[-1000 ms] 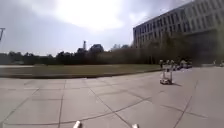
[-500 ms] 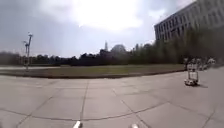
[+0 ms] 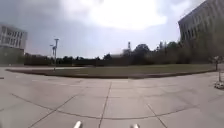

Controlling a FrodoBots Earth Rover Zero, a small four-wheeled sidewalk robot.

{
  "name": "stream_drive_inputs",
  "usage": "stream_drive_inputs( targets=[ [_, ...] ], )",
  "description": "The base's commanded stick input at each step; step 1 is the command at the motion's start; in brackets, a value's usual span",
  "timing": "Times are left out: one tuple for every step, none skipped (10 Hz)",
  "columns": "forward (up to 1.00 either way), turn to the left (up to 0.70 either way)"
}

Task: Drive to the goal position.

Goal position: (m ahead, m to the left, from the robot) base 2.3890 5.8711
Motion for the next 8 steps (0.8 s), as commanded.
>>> stream_drive_inputs(
  targets=[
    [0.0,0.7],
    [0.0,0.7],
    [0.0,0.7],
    [0.0,0.7],
    [0.0,0.7],
    [0.0,0.7],
    [0.0,0.7],
    [0.0,0.7]
  ],
)
